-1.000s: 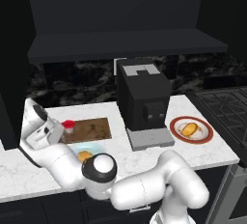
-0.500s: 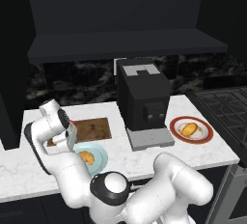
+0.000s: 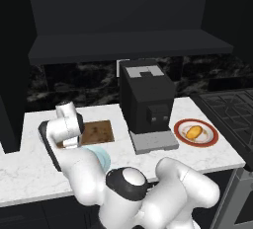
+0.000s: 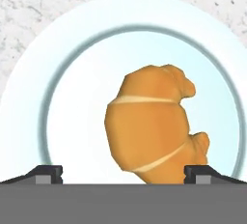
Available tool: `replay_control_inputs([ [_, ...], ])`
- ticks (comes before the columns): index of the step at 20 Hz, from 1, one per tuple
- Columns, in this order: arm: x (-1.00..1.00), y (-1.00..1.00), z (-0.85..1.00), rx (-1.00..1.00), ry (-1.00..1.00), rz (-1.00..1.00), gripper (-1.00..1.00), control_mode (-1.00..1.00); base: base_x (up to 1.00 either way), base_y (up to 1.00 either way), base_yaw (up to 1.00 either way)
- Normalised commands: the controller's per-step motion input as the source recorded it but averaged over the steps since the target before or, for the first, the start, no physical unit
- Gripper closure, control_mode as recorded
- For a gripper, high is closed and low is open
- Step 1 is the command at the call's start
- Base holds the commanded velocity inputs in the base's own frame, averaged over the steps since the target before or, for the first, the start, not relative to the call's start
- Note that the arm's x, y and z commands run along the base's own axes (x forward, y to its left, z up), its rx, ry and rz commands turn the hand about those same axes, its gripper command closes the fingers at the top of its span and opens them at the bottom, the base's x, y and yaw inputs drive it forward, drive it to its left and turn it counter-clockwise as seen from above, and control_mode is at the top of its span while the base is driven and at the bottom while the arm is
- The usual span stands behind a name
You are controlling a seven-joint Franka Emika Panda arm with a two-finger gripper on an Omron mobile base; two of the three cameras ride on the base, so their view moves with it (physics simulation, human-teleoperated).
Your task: From the different types of pastries on the counter, select a croissant and place it on the cutting board. Then retrieve a jar of jam from the cabinet and place it alongside the croissant on the cutting board.
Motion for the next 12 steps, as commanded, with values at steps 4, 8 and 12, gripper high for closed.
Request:
replay_control_inputs([
  [4,0.00,0.06,0.00,0.04,0.00,0.07,-1.00,-1.00,0.00,0.00,0.00],
  [8,0.00,0.07,0.00,0.01,0.00,0.08,-1.00,-1.00,0.00,0.00,0.00],
  [12,0.00,-0.04,0.00,0.04,0.00,0.10,-1.00,-1.00,0.00,0.00,0.00],
])
